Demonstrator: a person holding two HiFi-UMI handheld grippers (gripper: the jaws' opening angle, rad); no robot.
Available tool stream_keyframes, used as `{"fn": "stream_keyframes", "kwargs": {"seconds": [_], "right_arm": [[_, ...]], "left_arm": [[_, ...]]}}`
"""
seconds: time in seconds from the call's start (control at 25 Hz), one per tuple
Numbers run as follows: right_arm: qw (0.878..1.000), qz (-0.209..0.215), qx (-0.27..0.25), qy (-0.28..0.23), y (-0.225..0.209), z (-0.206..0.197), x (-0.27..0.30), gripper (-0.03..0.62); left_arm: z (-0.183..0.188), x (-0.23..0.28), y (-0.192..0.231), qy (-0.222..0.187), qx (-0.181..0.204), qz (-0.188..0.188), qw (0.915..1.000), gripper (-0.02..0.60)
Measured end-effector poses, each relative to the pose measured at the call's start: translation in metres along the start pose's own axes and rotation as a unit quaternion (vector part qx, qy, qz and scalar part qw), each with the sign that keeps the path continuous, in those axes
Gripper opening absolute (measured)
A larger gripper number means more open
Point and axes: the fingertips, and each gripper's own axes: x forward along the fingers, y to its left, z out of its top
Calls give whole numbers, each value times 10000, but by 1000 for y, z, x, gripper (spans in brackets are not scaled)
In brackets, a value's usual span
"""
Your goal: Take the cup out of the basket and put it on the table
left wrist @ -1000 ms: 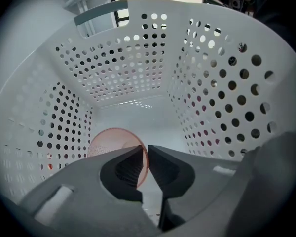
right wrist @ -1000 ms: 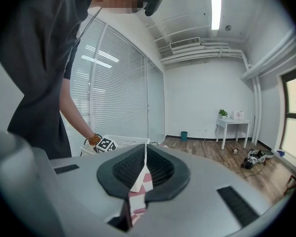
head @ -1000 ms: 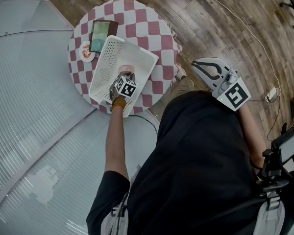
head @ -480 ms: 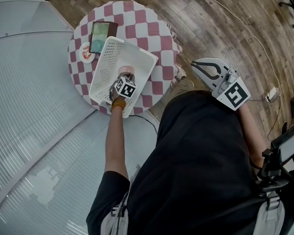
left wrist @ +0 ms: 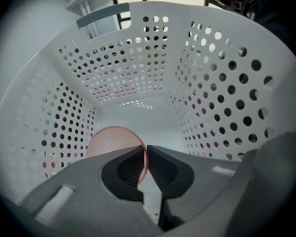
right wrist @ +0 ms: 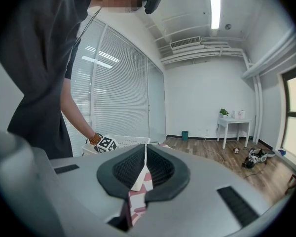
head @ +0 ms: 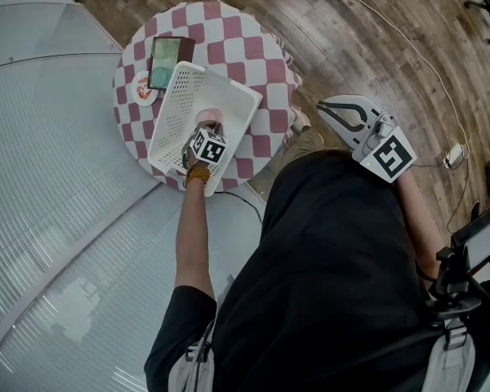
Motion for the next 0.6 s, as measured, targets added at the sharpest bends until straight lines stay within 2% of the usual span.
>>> {"fn": "stream_keyframes", "kwargs": {"seconds": [0.6], "right_arm": [[9999, 101, -38, -11, 2, -1, 0, 15]], "left_arm": [[3, -5, -5, -63, -197, 26, 9998, 21]]}}
